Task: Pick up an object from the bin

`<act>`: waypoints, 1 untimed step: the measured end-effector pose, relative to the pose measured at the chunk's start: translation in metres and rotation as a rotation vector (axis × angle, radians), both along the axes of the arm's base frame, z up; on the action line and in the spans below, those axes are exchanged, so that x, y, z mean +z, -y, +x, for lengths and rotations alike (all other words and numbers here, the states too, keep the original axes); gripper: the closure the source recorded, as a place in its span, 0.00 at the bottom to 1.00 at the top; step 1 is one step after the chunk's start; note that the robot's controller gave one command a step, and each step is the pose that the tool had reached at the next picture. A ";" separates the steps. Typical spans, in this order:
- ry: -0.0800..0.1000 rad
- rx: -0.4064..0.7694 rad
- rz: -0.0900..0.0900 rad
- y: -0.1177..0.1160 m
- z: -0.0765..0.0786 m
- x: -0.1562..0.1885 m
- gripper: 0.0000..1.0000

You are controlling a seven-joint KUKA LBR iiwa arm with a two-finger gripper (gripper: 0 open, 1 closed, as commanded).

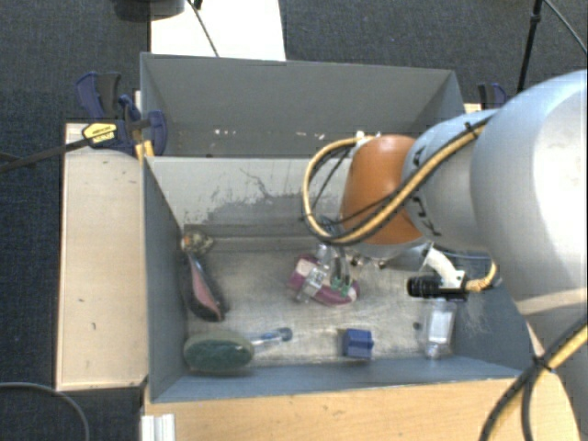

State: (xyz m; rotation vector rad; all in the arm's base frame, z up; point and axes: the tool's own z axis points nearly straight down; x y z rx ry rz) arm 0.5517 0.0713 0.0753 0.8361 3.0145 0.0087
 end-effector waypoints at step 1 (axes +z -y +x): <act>-0.005 -0.016 -0.001 0.024 0.019 0.149 1.00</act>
Offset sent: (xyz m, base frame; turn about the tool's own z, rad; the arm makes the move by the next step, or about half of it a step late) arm 0.0168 -0.0234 0.1447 0.0121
